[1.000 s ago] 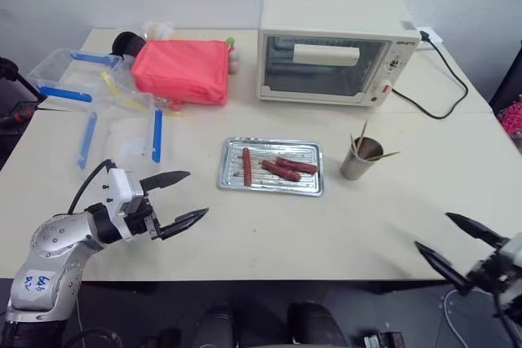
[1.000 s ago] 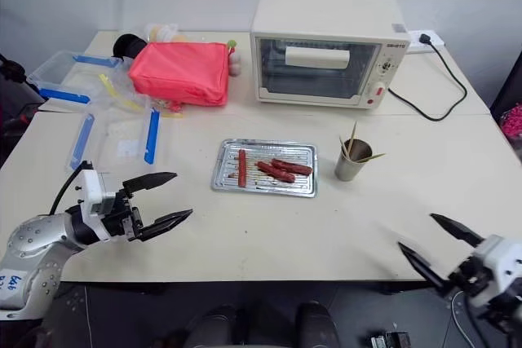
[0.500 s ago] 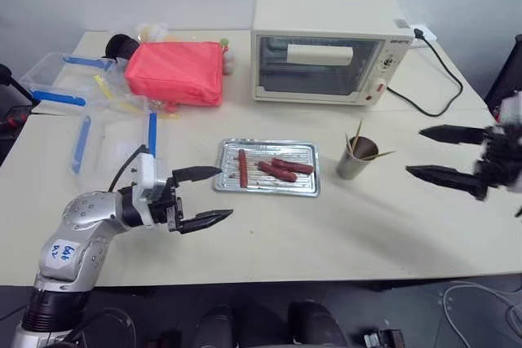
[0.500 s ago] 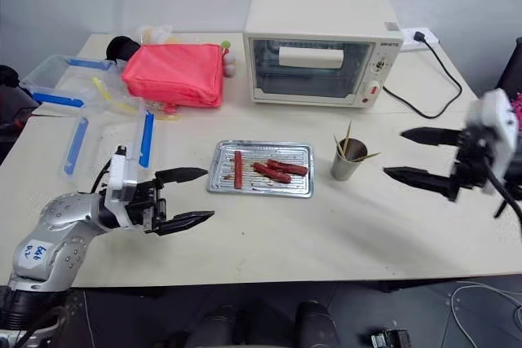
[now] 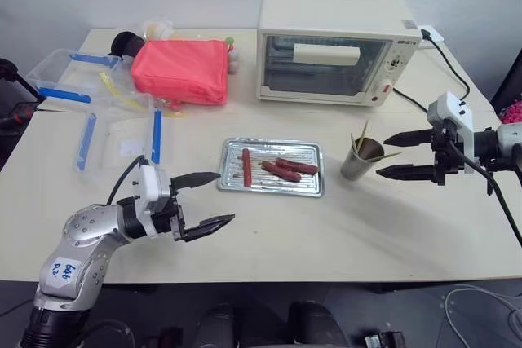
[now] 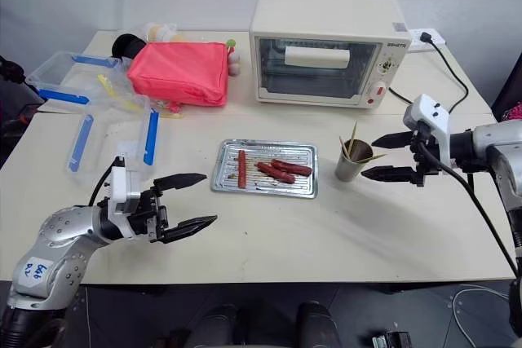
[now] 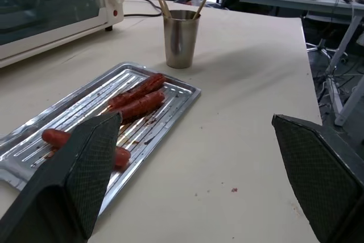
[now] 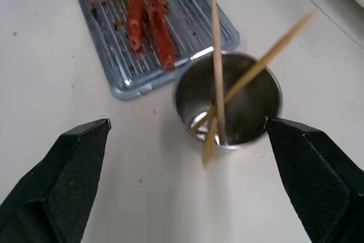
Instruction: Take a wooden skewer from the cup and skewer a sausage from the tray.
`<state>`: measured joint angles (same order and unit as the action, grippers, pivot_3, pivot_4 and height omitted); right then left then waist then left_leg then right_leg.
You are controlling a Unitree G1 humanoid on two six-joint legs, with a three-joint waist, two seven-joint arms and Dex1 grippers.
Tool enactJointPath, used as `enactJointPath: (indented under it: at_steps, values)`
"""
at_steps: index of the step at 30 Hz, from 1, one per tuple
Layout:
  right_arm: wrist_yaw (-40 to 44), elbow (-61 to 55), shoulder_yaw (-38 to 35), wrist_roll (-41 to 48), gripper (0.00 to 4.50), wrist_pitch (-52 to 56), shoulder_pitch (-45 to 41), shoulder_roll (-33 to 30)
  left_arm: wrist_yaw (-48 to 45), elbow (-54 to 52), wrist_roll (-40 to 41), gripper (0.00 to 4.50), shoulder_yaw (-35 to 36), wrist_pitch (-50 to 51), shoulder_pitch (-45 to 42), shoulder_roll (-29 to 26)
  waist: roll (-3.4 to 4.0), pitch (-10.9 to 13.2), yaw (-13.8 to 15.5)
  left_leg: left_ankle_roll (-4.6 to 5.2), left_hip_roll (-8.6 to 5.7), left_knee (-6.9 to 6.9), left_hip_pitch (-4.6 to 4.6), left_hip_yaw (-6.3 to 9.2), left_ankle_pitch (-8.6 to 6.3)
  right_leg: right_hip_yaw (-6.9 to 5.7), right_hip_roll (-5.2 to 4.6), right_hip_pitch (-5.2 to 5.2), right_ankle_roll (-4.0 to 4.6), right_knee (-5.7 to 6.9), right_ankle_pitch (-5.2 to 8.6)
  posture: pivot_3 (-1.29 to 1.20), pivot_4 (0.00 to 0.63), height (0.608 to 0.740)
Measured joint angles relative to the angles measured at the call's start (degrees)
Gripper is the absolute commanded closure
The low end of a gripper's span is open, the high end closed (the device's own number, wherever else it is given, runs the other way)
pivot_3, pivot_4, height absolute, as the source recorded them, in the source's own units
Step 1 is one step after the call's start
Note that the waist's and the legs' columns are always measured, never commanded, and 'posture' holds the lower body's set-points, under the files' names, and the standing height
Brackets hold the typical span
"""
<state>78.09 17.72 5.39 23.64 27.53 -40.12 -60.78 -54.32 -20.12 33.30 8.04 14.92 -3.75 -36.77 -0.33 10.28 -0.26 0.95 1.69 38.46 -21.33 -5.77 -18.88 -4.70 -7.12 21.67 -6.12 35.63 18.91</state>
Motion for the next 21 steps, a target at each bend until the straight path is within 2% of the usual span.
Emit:
enactJointPath:
  at_steps: [3, 13, 15, 21]
  values:
    - [1.3, 1.2, 0.0, -1.0, 0.55, -0.5, -0.4, 1.0, 0.4, -0.5, 0.0, 0.0, 0.0, 0.0, 0.1, 0.0, 0.0, 0.0, 0.0, -0.01, 0.02, -0.01, 0.0, 0.0, 0.0, 0.02, 0.01, 0.0, 0.0, 0.01, 0.0, 0.0, 0.15, 0.74]
    - [2.5, 2.8, -0.7, -2.7, 3.98, -2.6, -1.6, 2.7, 0.6, -1.5, 0.0, 0.0, 0.0, 0.0, 0.2, 0.0, 0.01, 0.0, 0.0, -0.01, 0.01, -0.01, 0.0, 0.0, 0.0, 0.01, 0.01, 0.0, 0.0, 0.03, 0.0, 0.0, 0.15, 0.74]
    - [2.5, 2.9, -1.1, -2.9, 4.47, -2.8, -1.6, 2.7, 0.6, -1.5, 0.0, 0.0, 0.0, 0.0, 0.2, 0.0, 0.01, 0.0, 0.0, -0.01, 0.01, -0.01, 0.0, 0.0, 0.0, 0.01, 0.01, 0.0, 0.0, 0.03, 0.0, 0.0, 0.15, 0.74]
    - [3.6, 3.2, -1.4, -3.4, 4.47, -2.9, -2.2, 2.7, 1.0, -1.5, -0.3, 0.0, 0.0, 0.0, 0.2, 0.0, 0.03, 0.0, 0.0, -0.02, 0.02, -0.02, 0.0, 0.0, 0.0, 0.02, 0.01, 0.01, 0.0, 0.02, 0.0, 0.0, 0.15, 0.74]
